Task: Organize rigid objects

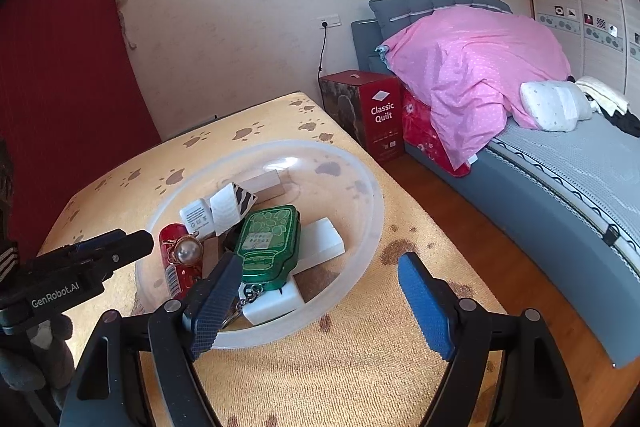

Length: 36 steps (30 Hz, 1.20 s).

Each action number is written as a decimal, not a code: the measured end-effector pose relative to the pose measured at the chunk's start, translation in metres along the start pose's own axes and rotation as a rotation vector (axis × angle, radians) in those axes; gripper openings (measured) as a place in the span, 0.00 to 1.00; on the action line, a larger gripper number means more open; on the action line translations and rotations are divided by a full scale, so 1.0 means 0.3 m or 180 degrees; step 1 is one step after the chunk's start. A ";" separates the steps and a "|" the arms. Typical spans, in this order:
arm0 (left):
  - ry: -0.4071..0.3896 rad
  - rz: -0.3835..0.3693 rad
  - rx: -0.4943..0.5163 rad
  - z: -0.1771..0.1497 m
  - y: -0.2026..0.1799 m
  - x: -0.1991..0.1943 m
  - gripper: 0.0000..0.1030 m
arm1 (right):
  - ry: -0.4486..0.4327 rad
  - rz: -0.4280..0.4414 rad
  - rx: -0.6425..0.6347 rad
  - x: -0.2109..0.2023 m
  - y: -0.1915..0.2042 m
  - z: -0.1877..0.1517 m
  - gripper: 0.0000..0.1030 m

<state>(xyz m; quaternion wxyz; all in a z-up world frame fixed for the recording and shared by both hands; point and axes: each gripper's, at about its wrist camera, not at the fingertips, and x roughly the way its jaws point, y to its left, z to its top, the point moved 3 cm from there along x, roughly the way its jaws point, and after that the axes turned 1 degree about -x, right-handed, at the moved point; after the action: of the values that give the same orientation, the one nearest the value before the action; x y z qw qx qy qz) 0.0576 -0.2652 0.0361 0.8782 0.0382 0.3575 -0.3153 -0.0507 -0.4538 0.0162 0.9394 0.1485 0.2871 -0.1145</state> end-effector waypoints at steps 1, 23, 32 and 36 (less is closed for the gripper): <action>0.0009 0.0011 0.0000 -0.005 0.001 -0.001 0.53 | 0.0013 0.0023 -0.0007 -0.002 0.003 -0.002 0.86; -0.0267 0.0943 0.0412 -0.016 -0.029 -0.103 0.98 | 0.0161 -0.0070 -0.0346 -0.027 0.073 -0.030 1.00; -0.0309 0.0948 0.0400 -0.017 -0.041 -0.123 0.98 | 0.0155 -0.0086 -0.0381 -0.029 0.079 -0.031 1.00; -0.0301 0.0950 0.0419 -0.017 -0.039 -0.122 0.98 | 0.0157 -0.0089 -0.0391 -0.028 0.079 -0.030 1.00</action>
<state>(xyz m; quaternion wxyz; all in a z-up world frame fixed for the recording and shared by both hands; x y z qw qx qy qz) 0.0277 -0.2538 0.0581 0.9268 0.1334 0.2847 -0.2056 -0.0548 -0.4276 0.0190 0.9377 0.0893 0.3187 -0.1061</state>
